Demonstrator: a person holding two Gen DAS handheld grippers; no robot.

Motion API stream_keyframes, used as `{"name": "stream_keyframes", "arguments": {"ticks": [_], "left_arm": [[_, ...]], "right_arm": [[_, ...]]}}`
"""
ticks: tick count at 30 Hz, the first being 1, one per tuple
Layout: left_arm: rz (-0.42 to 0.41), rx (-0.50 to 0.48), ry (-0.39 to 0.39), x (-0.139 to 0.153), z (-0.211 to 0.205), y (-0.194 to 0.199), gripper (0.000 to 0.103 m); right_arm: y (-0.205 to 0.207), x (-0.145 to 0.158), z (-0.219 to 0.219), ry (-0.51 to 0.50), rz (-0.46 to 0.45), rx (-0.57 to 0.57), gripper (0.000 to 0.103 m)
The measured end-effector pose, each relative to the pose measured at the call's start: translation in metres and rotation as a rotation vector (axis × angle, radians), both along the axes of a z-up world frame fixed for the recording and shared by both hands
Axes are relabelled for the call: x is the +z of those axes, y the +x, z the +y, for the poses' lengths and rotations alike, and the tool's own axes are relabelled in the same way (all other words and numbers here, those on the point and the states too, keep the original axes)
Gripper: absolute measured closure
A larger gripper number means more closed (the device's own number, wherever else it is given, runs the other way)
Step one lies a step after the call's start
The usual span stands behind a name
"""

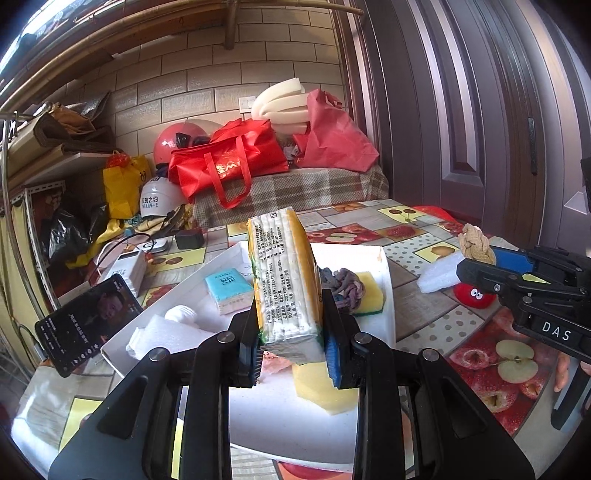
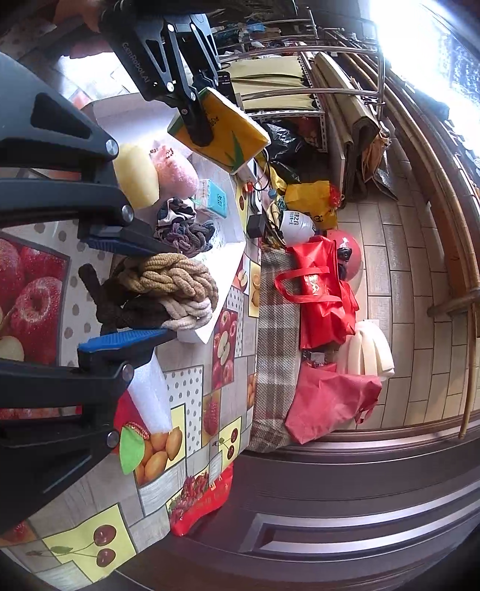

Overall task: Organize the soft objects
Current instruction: 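Carry the yellow tissue pack over the white box while the right tool carries the rope toy there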

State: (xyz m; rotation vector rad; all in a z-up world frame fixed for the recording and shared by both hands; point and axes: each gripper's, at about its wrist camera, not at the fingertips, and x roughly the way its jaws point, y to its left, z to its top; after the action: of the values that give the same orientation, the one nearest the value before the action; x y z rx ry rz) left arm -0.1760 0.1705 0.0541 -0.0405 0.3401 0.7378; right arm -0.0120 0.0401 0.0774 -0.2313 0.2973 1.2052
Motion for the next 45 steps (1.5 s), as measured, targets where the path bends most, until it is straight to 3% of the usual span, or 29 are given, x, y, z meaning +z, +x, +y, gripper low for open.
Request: {"name": "stream_keyframes", "arguments": {"ticks": [7,14,29,38,45], "left_arm": [[-0.017,0.107,-0.031,-0.002,0.041,-0.023,0.077],[0.016,0.154,-0.036,-0.005,0.064,-0.021,0.077],[0.037,0.144,-0.043,-0.006,0.080,-0.014,0.077],[0.071,0.101,-0.136,-0.010,0.103,-0.003,0.077],[0.099,0.100,-0.118,-0.011,0.106,0.008,0.077]], "right_arm": [[-0.005,-0.001,0.021,-0.006,0.017,0.015,0.067],[-0.014,-0.002,0.050,-0.032,0.016,0.053,0.067],[-0.022,-0.008,0.098,-0.117,-0.005,0.099,0.067],[-0.018,-0.012,0.120,-0.162,0.024,0.121,0.067],[-0.009,-0.013,0.146,-0.182,0.004,0.094,0.067]]}}
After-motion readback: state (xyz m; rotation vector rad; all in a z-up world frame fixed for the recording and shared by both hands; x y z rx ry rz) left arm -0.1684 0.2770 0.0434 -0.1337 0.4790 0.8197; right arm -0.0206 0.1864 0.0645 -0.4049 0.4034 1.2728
